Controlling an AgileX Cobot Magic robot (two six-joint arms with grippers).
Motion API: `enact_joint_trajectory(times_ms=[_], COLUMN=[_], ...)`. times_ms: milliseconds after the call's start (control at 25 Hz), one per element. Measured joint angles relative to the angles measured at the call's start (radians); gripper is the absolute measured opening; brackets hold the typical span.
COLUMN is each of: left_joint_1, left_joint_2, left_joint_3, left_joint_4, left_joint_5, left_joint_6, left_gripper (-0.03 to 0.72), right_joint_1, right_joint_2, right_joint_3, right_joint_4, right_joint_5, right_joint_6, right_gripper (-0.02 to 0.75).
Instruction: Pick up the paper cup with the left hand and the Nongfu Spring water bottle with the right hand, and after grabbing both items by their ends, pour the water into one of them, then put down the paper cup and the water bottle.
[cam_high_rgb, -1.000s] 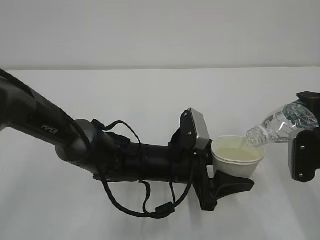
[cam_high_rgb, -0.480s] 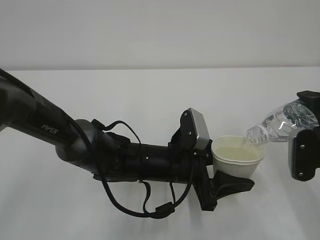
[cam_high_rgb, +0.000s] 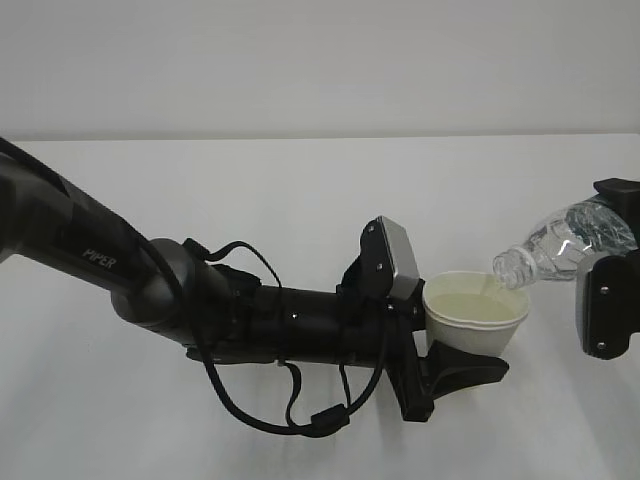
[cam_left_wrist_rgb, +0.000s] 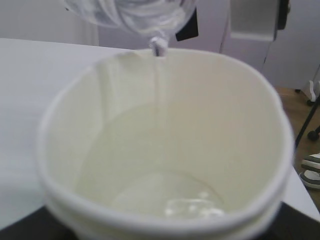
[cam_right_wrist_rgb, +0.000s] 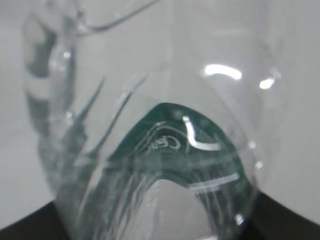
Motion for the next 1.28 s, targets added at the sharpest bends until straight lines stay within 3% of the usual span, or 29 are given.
enact_joint_trajectory(times_ms=[560, 800, 1000, 1280], left_joint_1=[0.000, 0.000, 0.000, 0.000], left_joint_2=[0.000, 0.000, 0.000, 0.000], left_joint_3=[0.000, -0.007, -0.007, -0.007], left_joint_4=[-0.041, -0.082, -0.118, -0.167], left_joint_5=[0.006, 0.008, 0.029, 0.047], left_joint_6=[0.000, 0.000, 0.000, 0.019], left_gripper=[0.449, 0.447, 0.447, 0.447], right_joint_1=[0.000, 0.000, 0.000, 0.000], right_joint_2=[0.000, 0.000, 0.000, 0.000], right_joint_3=[0.000, 0.000, 0.000, 0.000], right_joint_4=[0.004, 0.004, 0.004, 0.004], right_joint_5=[0.000, 0.000, -0.030, -0.133], right_joint_6=[0.138, 0.339, 0.636, 0.800], right_gripper=[0.408, 0.408, 0.408, 0.408])
